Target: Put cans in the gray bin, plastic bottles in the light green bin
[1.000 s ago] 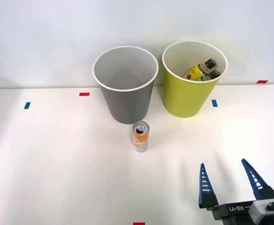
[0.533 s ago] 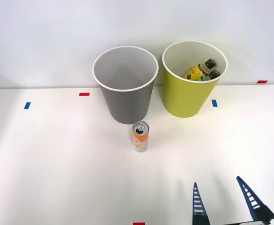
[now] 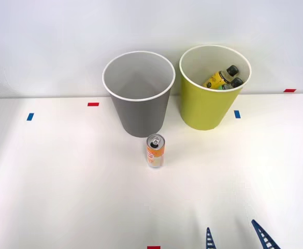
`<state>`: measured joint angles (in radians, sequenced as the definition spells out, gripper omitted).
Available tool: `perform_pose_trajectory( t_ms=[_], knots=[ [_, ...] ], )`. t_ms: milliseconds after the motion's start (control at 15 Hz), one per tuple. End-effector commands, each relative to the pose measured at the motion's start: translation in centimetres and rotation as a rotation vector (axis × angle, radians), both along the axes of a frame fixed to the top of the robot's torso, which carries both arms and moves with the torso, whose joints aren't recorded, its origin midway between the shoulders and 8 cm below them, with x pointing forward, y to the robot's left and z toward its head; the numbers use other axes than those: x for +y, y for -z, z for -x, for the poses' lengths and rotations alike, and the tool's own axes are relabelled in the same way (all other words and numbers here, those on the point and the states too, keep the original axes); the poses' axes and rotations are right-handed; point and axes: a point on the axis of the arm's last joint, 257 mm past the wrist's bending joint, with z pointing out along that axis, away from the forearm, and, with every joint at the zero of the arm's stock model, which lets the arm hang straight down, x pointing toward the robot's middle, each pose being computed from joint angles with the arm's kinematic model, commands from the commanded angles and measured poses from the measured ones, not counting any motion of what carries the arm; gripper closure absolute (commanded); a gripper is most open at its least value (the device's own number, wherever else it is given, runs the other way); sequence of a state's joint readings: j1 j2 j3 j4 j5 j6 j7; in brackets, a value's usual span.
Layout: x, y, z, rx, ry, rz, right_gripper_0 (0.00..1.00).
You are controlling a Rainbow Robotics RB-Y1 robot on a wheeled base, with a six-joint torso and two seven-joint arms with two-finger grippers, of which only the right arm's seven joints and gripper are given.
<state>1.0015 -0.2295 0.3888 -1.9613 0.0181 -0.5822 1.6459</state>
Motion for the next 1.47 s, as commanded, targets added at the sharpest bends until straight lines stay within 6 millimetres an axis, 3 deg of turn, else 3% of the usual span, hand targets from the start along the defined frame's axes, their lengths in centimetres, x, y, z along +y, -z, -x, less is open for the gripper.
perform_pose_trajectory(
  t_ms=[67, 267, 1467],
  knots=[
    [0.3, 1.1, 0.8, 0.023, -0.010, 0.001, 0.00],
    [0.2, 2.1, 1.4, 0.048, -0.006, 0.005, 0.00],
    [-0.1, 2.2, 1.7, 0.052, -0.002, 0.016, 0.00]
  ],
)
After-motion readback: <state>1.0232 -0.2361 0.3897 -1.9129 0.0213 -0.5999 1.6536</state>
